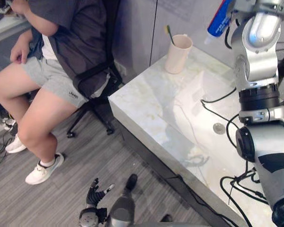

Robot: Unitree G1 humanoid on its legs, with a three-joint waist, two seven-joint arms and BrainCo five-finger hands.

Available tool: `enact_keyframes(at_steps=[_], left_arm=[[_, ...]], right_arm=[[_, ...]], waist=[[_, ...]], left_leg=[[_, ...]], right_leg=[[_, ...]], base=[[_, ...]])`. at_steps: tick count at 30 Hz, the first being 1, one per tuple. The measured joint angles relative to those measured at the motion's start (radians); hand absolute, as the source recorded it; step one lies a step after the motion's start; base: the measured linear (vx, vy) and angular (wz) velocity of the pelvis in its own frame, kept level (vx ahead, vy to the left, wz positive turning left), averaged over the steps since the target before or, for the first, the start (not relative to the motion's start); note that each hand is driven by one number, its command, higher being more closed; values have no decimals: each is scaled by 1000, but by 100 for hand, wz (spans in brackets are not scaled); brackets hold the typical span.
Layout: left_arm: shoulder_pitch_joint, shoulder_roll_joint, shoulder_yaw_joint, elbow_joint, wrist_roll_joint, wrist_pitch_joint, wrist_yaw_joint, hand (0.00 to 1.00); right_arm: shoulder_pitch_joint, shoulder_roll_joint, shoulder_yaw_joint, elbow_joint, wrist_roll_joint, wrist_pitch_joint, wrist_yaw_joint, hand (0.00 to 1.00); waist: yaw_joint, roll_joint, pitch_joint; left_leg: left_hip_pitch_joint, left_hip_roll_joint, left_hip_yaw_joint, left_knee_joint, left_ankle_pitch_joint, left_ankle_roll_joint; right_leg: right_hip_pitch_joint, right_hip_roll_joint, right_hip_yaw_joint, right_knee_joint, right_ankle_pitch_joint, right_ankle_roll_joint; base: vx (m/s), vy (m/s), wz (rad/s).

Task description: Organize washtable

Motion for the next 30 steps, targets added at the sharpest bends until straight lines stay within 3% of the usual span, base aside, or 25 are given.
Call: enact_keyframes(at_steps=[6,12,30], left_arm=[[-30,12,-11,20,-22,-5,2,0],[-38,16,-12,29,-26,-14,5,0],[-79,32,-43,44,-62,-26,23,0]], right_arm=[[-76,-28,55,57,-5,15,-24,100],[-143,-47,96,108,-43,40,-44,100],[-244,-101,145,110,-79,42,-72,100]], waist=[[24,-8,39],[23,-5,72],[26,0,140]], left_leg=[[-21,1,-2,1,5,-2],[-35,7,-4,0,5,-4],[-83,6,-12,1,8,-7]], right_leg=[[-12,2,-5,-4,0,0],[-32,8,-6,-7,0,0],[-65,11,-19,-16,1,-1]], base=[[12,3,0],[-15,10,0],[-2,12,2]])
